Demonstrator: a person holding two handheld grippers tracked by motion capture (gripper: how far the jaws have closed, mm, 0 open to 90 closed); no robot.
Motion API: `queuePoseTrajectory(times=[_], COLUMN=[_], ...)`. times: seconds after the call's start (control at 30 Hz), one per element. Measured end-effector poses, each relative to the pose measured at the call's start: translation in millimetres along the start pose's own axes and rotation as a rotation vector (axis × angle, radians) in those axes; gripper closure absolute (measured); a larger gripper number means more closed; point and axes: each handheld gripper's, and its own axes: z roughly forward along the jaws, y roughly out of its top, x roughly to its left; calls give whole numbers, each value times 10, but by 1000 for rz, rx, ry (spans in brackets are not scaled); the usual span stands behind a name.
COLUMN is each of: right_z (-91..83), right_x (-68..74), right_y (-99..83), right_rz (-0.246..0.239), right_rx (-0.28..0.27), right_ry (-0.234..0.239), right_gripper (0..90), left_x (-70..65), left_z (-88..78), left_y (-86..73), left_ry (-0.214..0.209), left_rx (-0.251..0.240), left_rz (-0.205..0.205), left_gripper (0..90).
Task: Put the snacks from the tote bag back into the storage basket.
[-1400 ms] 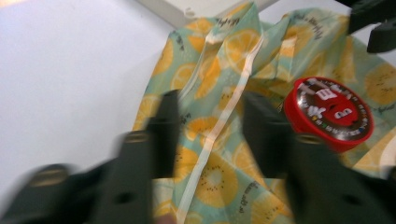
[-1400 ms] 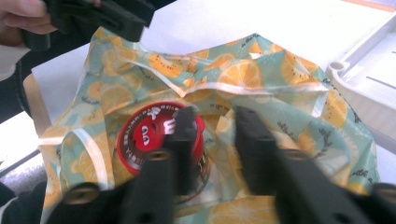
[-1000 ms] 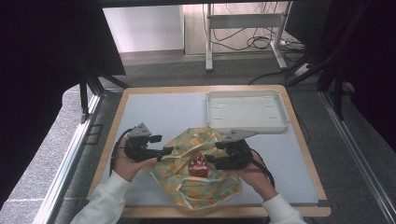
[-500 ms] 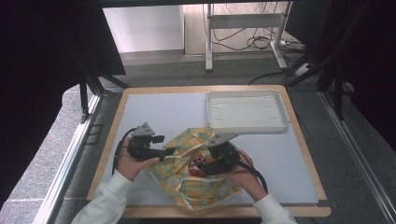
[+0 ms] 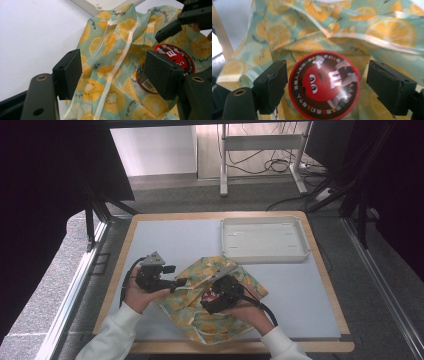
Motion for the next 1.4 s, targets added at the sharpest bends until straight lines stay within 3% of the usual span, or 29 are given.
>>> queuePoseTrajectory(times=[0.17, 0.3, 0.47, 0.57, 0.8, 1.03, 1.4], right_z=[121, 207, 190, 166, -45, -273, -475], right_x=[46, 41, 45, 8, -48, -24, 52], right_y=[-35, -81, -93, -100, -32, 64, 186], right_rz=[-15, -18, -39, -20, -1, -24, -51], right_rx=[58, 101, 101, 82, -8, -74, -124], right_ry=[-7, -21, -27, 4, -1, 2, 17], right_gripper=[158, 237, 251, 253, 254, 254, 254], left_x=[-1, 4, -3, -20, -49, -92, -78], left_z=[1, 1, -10, -13, 15, 67, 91], left_y=[2, 0, 16, 24, 29, 30, 7], left_ry=[0, 1, 10, 13, 22, 21, 11], left_rx=[1, 1, -1, -1, 13, 27, 31], left_rz=[4, 0, 11, 16, 33, 49, 54], left_gripper=[314, 315, 317, 318, 321, 321, 321])
